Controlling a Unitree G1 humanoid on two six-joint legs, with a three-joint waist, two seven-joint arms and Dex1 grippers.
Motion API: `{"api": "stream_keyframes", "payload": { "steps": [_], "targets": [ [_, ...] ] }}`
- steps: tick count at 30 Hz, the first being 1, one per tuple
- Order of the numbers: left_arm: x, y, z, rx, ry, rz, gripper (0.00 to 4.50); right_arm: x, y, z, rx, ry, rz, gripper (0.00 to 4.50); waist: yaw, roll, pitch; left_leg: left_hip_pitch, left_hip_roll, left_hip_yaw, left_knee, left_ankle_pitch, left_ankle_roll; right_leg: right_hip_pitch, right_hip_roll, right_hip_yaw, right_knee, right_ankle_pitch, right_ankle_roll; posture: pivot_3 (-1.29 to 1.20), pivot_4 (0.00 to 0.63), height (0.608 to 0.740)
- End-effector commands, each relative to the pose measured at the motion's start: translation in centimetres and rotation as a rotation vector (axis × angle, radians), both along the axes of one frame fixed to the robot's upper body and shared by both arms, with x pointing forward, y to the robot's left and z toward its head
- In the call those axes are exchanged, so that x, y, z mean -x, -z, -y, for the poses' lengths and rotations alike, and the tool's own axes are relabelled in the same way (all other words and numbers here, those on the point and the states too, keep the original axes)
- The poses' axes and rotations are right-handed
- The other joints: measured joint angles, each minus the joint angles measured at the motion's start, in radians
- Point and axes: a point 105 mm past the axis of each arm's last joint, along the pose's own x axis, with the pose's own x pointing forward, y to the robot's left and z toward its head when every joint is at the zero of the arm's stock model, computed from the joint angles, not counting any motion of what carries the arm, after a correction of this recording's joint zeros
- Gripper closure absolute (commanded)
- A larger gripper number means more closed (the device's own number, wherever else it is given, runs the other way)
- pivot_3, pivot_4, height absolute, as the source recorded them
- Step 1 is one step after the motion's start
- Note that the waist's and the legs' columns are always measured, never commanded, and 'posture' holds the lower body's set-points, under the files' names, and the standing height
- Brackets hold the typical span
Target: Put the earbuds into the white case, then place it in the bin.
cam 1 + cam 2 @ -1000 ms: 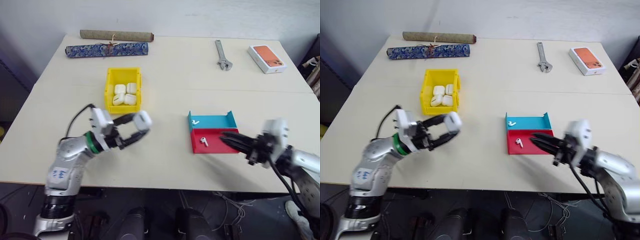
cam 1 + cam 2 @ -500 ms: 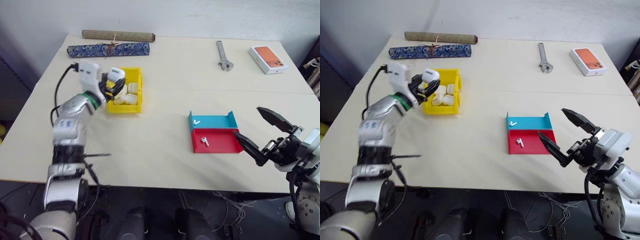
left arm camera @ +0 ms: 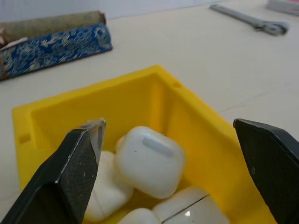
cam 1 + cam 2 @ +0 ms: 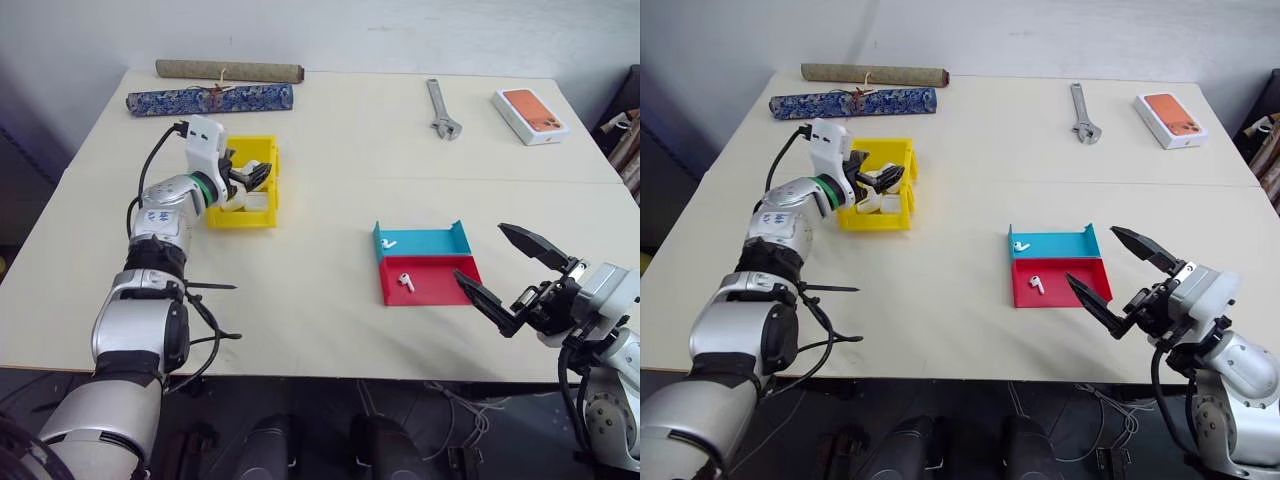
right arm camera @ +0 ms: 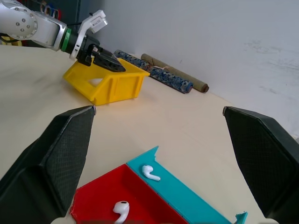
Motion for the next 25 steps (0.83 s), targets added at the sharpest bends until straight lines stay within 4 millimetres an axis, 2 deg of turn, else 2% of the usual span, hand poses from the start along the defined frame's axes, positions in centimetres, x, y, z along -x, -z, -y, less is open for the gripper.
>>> {"api": "stream_keyframes", "payload": {
  "steps": [1, 4, 7, 10, 12, 14, 17, 20, 25],
  "targets": [
    [2.4, -2.9, -1.2, -0.049, 0.071, 0.120, 0.02, 0.3, -0.8, 0.5, 0.042, 0.004, 0.024, 0.00, -0.006, 0.000, 0.000, 0.000, 0.000, -0.001, 0.000, 0.000, 0.000, 0.000, 0.000, 0.001, 0.000, 0.000, 0.000, 0.00, 0.150, 0.740],
    [6.6, -2.1, -2.3, -0.177, 0.185, 0.137, 0.02, 0.1, -0.5, 1.6, 0.102, -0.006, 0.002, 0.00, -0.022, 0.000, 0.000, 0.000, 0.001, -0.001, 0.000, 0.000, -0.001, 0.000, 0.000, 0.005, 0.001, 0.000, 0.000, 0.00, 0.150, 0.740],
    [12.5, -0.4, -4.1, -0.241, 0.331, 0.154, 0.02, -0.2, 0.1, 3.1, 0.202, -0.037, -0.047, 0.00, -0.030, 0.000, 0.000, 0.002, 0.001, 0.000, 0.000, 0.000, -0.001, 0.001, -0.001, 0.006, 0.000, 0.000, 0.000, 0.00, 0.150, 0.740],
    [16.9, 2.7, -6.8, -0.328, 0.314, 0.067, 0.02, -0.4, 0.9, 4.7, 0.306, -0.068, -0.102, 0.00, -0.031, 0.000, 0.001, 0.007, 0.001, 0.000, -0.002, -0.001, -0.001, 0.005, -0.003, 0.007, -0.002, 0.000, 0.000, 0.00, 0.150, 0.740],
    [19.0, 4.1, -8.4, -0.373, 0.266, 0.031, 0.02, -0.6, 1.1, 5.4, 0.334, -0.080, -0.117, 0.00, -0.028, 0.000, 0.001, 0.010, 0.002, 0.001, -0.003, -0.002, -0.001, 0.007, -0.004, 0.007, -0.004, -0.001, -0.002, 0.00, 0.150, 0.740],
    [20.3, 5.5, -10.3, -0.369, 0.191, -0.032, 0.02, -0.8, 1.1, 5.7, 0.356, -0.097, -0.123, 0.00, -0.017, 0.000, 0.001, 0.011, 0.002, 0.000, -0.003, -0.004, -0.001, 0.008, -0.005, 0.008, -0.004, -0.002, -0.003, 0.00, 0.150, 0.740],
    [21.9, 6.8, -11.7, -0.370, 0.136, -0.062, 0.02, -1.3, 1.1, 5.6, 0.381, -0.121, -0.130, 0.00, -0.011, 0.001, 0.001, 0.011, 0.001, -0.001, -0.003, -0.006, -0.004, 0.007, -0.006, 0.008, -0.003, -0.002, -0.004, 0.00, 0.150, 0.740],
    [21.9, 6.9, -12.4, -0.380, 0.063, -0.058, 0.02, -1.7, 0.9, 5.3, 0.396, -0.141, -0.134, 0.00, -0.010, 0.001, 0.001, 0.011, 0.001, -0.001, -0.003, -0.007, -0.005, 0.007, -0.007, 0.008, -0.003, -0.002, -0.005, 0.00, 0.150, 0.740],
    [21.3, 6.2, -12.0, -0.384, 0.039, -0.012, 0.02, -2.4, 0.6, 4.3, 0.393, -0.150, -0.127, 0.00, -0.016, 0.001, 0.001, 0.011, 0.001, -0.001, -0.005, -0.006, -0.003, 0.006, -0.007, 0.007, -0.003, -0.002, -0.005, 0.00, 0.150, 0.740]
  ]
}}
